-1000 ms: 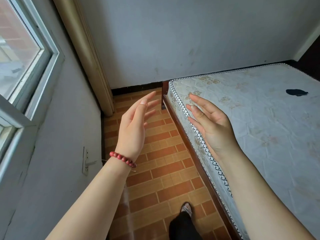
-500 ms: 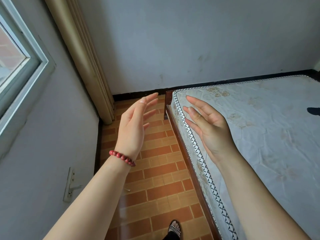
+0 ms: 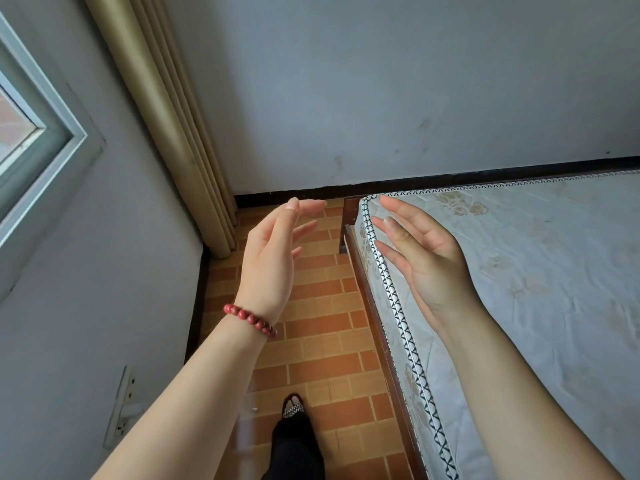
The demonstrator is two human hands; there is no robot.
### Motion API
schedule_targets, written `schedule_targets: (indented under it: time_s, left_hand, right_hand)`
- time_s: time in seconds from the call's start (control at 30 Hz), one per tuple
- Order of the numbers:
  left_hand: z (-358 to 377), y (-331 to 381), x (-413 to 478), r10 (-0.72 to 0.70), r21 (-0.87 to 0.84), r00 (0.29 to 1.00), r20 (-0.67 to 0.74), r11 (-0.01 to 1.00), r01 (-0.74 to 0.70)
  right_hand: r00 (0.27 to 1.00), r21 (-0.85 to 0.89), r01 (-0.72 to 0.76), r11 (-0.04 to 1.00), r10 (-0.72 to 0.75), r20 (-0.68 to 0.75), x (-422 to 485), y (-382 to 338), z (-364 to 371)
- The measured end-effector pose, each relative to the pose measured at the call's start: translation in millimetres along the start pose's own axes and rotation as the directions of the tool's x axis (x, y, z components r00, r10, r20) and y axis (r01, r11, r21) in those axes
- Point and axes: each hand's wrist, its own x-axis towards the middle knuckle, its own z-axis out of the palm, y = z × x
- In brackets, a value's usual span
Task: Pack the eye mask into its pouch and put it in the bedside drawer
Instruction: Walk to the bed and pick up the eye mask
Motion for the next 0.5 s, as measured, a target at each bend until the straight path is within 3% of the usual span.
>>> schedule_targets:
  time_s: [0.5]
  left_hand:
    - [-54, -14, 224, -0.006, -0.007, 0.998, -0.057, 1.000, 0.005]
  right_hand:
    - [0.999, 0.050, -0.028, 0.998, 0.026, 0.042, 227, 37, 76]
